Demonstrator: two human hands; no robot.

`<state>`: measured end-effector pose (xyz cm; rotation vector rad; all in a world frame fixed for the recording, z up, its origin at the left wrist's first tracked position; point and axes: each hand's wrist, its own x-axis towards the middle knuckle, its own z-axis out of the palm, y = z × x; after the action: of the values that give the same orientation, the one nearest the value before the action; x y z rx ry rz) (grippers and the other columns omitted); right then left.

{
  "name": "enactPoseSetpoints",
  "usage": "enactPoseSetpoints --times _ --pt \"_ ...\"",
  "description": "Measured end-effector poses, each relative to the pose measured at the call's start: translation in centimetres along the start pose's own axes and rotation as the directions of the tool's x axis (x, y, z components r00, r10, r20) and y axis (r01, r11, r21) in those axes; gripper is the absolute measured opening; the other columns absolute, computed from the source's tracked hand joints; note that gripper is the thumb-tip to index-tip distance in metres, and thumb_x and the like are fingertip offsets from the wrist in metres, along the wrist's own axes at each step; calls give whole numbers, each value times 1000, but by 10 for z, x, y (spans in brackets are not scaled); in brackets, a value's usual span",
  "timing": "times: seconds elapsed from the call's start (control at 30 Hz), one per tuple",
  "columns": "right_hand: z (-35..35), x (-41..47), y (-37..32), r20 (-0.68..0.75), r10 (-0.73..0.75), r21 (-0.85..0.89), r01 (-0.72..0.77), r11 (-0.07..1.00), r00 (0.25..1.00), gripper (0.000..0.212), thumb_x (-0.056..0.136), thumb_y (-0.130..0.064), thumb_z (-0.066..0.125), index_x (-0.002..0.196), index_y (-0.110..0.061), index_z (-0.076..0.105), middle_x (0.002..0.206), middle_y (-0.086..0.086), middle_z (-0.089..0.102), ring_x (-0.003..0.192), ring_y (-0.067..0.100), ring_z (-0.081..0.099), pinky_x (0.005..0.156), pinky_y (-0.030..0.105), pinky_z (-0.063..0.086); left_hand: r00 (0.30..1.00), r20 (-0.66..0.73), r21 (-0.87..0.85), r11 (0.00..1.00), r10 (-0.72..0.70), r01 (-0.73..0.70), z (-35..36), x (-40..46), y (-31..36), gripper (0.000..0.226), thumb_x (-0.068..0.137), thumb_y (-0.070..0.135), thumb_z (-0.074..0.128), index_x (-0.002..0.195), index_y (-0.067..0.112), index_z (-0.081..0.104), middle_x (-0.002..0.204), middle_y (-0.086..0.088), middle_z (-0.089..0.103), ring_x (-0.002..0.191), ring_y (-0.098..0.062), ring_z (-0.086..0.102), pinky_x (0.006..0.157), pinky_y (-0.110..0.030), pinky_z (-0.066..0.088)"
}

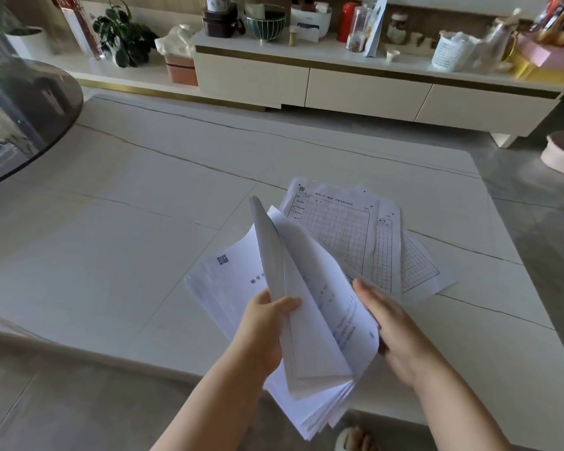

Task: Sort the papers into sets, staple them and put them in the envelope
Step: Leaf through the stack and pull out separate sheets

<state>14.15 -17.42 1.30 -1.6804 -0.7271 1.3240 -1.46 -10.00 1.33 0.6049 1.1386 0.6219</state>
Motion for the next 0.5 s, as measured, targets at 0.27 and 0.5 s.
enactPoseSetpoints --times 0.27,0.5 --pt "-27 1 3 -315 -107 -327 -2 945 943 14 90 -12 58 88 -25 64 85 3 73 78 23 70 72 44 59 987 -70 154 979 146 -134 -6 -1 2 29 86 -8 55 106 12 60 91 -10 69 78 -27 66 73 -39 57" --pt "-21 -2 -8 -259 -39 -30 32 999 965 7 86 -4 65 80 -1 65 66 9 68 54 17 64 51 27 54 937 20 519 797 350 -308 -7 3 3 58 89 -1 49 110 53 57 106 11 61 89 -13 61 76 -28 53"
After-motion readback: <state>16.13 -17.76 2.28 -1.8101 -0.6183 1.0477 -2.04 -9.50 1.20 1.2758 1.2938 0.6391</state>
